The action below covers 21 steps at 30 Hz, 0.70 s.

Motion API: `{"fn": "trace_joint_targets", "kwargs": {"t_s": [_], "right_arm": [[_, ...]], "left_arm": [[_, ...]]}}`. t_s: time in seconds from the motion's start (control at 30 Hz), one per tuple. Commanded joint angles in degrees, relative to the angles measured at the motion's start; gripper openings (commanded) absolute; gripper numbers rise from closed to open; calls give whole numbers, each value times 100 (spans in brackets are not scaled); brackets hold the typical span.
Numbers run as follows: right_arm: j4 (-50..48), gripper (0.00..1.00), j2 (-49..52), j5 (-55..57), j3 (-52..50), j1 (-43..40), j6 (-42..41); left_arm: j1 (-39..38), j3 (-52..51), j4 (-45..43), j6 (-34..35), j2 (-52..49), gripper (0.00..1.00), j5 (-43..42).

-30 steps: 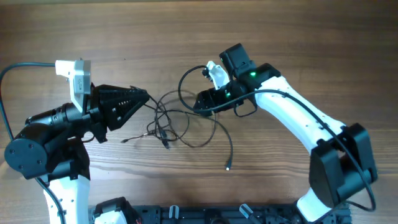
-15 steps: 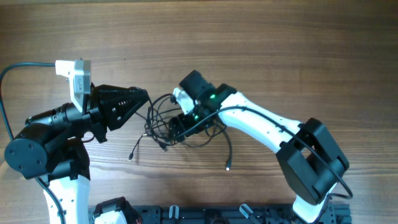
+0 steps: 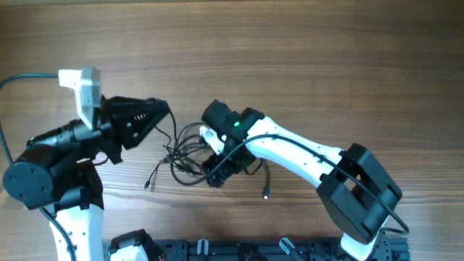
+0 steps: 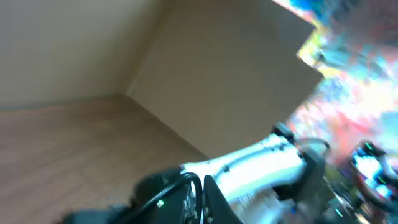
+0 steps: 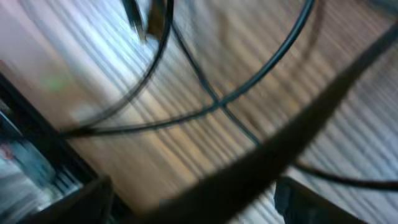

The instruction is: Untangle cables

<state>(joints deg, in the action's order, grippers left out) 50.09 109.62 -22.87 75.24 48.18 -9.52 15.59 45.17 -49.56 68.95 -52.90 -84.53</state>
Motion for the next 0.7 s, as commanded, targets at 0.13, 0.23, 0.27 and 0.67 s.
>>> {"fn": "trace_joint_targets", "kwargs": {"t_s": [0.13,0.23,0.27,0.67], "right_arm": [[435,92,87,1838,0,61,249],[-26,100,87,2367,0,-17,-402],[-361,100,87,2103,0,-39,-212],[-3014,5,87,1038,2,-52,162]], "left_arm": [[1480,13,-468,181,20,7,1060],[2105,11,-260,356,20,4,916],[2243,11,-66,352,20,4,909],[3434,7,422,310,-463,4,595]]}}
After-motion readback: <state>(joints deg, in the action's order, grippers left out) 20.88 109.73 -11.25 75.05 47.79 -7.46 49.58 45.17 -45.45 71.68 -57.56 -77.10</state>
